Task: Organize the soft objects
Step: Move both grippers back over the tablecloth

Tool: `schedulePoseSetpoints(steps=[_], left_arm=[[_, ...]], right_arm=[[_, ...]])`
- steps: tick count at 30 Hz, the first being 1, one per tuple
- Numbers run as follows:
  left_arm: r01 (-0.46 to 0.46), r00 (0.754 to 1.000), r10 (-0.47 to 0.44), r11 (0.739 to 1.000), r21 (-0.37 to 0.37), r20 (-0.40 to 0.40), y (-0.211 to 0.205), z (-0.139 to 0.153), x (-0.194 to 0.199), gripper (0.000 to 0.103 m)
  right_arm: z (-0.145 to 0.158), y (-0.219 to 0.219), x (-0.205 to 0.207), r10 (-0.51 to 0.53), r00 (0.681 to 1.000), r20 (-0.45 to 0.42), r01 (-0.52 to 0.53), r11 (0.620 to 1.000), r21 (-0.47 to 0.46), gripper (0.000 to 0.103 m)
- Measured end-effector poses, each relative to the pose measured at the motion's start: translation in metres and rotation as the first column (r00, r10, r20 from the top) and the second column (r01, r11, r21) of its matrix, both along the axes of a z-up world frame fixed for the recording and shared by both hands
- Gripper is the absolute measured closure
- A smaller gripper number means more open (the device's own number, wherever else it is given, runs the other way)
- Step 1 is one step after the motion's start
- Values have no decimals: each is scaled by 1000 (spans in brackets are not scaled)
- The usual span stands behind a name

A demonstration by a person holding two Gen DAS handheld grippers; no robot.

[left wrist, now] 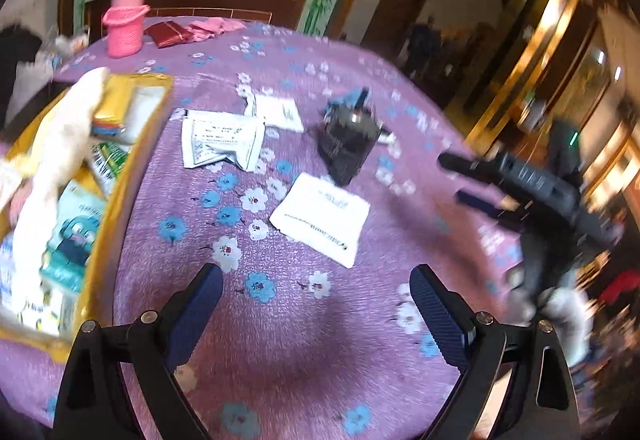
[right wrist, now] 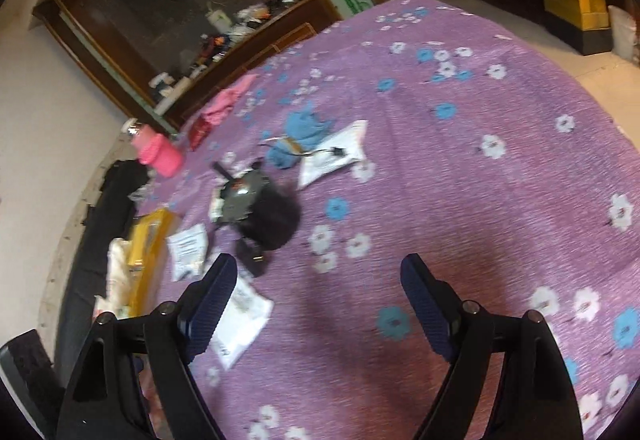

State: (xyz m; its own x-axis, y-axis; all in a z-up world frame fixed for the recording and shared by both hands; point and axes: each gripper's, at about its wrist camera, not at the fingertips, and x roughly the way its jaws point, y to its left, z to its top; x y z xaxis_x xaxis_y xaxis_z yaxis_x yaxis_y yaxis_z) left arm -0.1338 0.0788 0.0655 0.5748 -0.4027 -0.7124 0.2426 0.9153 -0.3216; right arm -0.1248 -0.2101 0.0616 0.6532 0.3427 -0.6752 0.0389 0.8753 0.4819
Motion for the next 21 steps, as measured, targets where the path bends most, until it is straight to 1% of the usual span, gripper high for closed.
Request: schedulePoseSetpoints(steps=[1, 4, 5, 6, 9, 11, 13, 15, 21], left_arm=[[4, 1000, -4, 999, 45, -3, -8, -4, 3, 7], [-5, 1000, 8, 984, 179, -20, -25, -19, 12, 7], [-9, 999, 16, 979, 205, -32, -28, -25, 15, 7], [-11, 999, 21, 977, 215, -43, -28, -29, 17, 7], [-12, 993, 40, 970, 244, -108, -30, -48, 24, 7], [-13, 995, 40, 958, 285, -89, -34, -50, 22, 5], [-5, 996, 32, 952, 305, -83, -38, -51, 21, 1], [-4, 997, 29, 943, 332, -72, -43, -53, 19, 1], [-38, 999, 46, 945, 325, -19, -43, -54, 10, 1]], right_arm=[[-1, -1, 3, -3, 1000, -5, 3, 1000, -19, 15], [-5, -3, 7, -7, 1000, 0, 7, 999, -48, 14], [-9, -3, 10, -4, 1000, -8, 4, 999, -48, 13], [-13, -4, 12, -1, 1000, -19, 1, 999, -40, 13], [-26, -8, 16, 2, 999, -51, -2, 1000, -1, 13], [-29, -11, 17, 2, 998, -57, -1, 1000, 21, 11], [-30, -13, 18, 9, 998, -54, -6, 999, 45, 7], [-30, -14, 18, 14, 999, -50, -12, 998, 58, 6], [-30, -14, 19, 32, 999, -40, -29, 997, 73, 1]])
